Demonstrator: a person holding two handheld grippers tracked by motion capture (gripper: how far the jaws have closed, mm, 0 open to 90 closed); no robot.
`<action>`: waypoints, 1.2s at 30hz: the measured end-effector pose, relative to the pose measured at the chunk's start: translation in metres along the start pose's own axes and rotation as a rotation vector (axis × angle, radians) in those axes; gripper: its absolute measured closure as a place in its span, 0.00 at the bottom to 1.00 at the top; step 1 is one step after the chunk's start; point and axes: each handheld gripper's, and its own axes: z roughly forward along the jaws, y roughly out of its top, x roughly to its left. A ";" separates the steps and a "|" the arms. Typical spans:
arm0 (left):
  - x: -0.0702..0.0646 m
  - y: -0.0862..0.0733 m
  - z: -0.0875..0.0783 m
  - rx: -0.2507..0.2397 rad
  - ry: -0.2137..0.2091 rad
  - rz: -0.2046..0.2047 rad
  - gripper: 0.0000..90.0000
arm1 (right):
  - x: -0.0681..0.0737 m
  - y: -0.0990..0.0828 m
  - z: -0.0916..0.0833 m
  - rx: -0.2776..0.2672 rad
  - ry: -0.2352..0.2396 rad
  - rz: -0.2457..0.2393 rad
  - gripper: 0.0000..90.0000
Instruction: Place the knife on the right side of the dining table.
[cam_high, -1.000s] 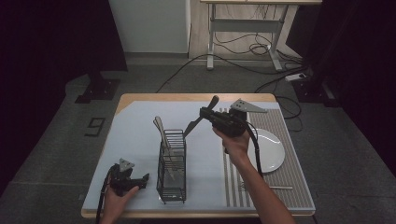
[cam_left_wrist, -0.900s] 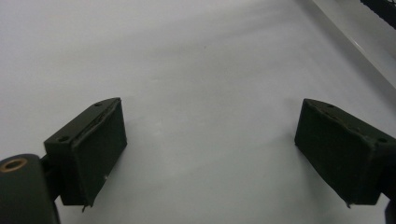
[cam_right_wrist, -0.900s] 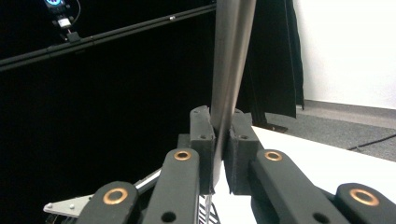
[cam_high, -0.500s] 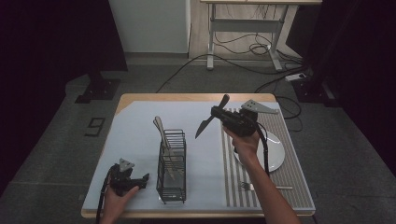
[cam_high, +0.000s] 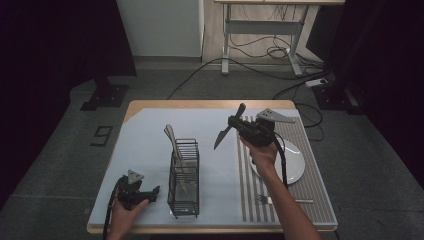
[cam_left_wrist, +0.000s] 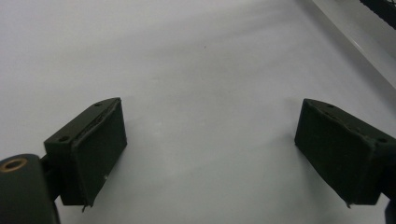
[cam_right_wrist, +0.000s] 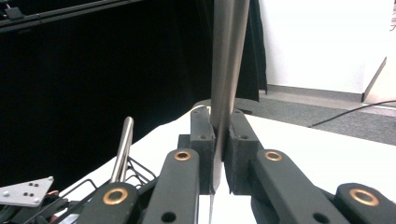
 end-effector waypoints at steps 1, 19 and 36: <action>0.000 0.000 0.000 0.000 0.000 0.000 0.10 | -0.001 0.000 0.001 -0.002 -0.005 0.002 0.93; 0.000 0.000 0.000 0.000 -0.001 0.000 0.10 | -0.031 -0.004 0.005 -0.016 -0.109 0.033 0.93; 0.000 0.000 0.000 0.002 0.000 0.001 0.10 | -0.065 -0.004 0.005 -0.022 -0.212 0.068 0.93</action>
